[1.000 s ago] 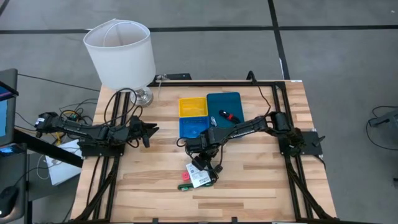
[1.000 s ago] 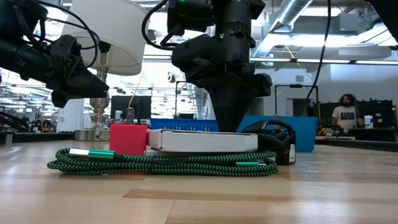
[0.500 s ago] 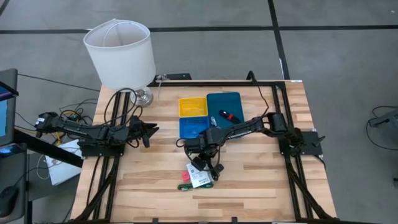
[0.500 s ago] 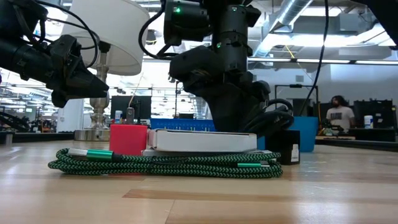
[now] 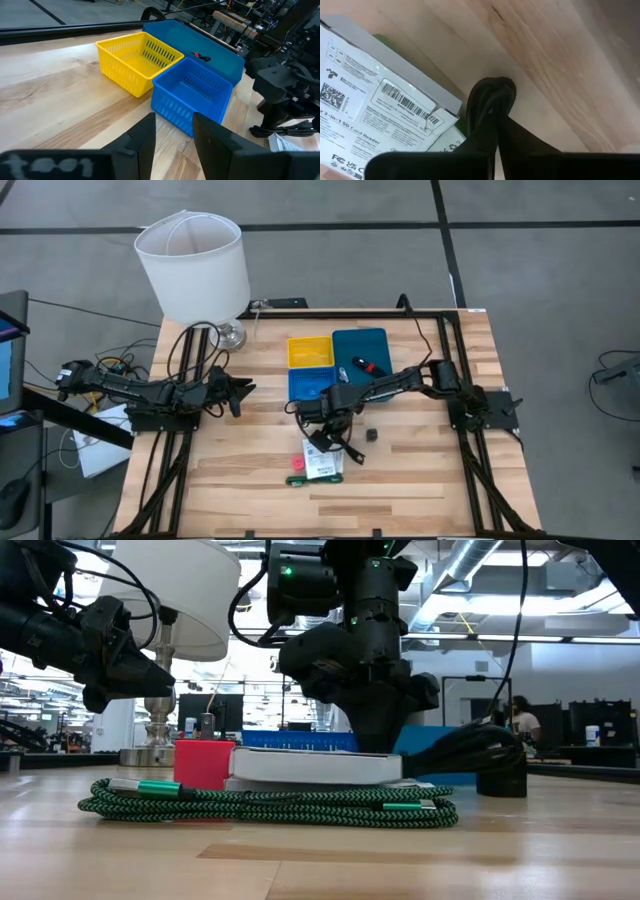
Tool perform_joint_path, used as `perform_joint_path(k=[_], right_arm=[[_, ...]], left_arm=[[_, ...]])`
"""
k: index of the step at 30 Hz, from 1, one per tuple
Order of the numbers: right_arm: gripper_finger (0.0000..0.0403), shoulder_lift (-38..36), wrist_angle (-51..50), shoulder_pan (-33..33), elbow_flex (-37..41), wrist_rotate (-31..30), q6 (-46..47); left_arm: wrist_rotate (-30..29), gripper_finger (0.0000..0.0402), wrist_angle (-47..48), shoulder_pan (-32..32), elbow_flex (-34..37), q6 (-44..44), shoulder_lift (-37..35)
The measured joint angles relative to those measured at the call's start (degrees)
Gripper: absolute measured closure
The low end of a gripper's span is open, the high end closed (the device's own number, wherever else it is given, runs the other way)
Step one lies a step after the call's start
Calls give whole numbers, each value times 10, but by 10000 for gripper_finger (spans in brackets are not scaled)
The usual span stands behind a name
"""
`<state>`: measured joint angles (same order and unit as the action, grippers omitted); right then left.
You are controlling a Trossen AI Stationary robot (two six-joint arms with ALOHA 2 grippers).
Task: Pick and place items into bin
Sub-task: Put the black charger cable in the dark blue bin
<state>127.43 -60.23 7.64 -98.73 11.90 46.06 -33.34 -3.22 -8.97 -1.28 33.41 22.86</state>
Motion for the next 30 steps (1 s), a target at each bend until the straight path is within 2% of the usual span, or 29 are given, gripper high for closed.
perform_joint_path(k=[7,14,18,25,30], right_arm=[[402,3,-81,1,-62,-7,-22],[402,3,-213,-12,-148,-70,-46],[402,2,-298,-23,-213,-130,-56],[402,-33,-297,-55,-286,-193,-58],[403,-76,-299,-78,-287,-223,-53]], left_arm=[[0,286,0,0,0,0,0],[0,286,-1,0,0,0,0],[0,286,-1,0,0,0,0],[0,286,-1,0,0,0,0],[0,286,1,0,0,0,0]])
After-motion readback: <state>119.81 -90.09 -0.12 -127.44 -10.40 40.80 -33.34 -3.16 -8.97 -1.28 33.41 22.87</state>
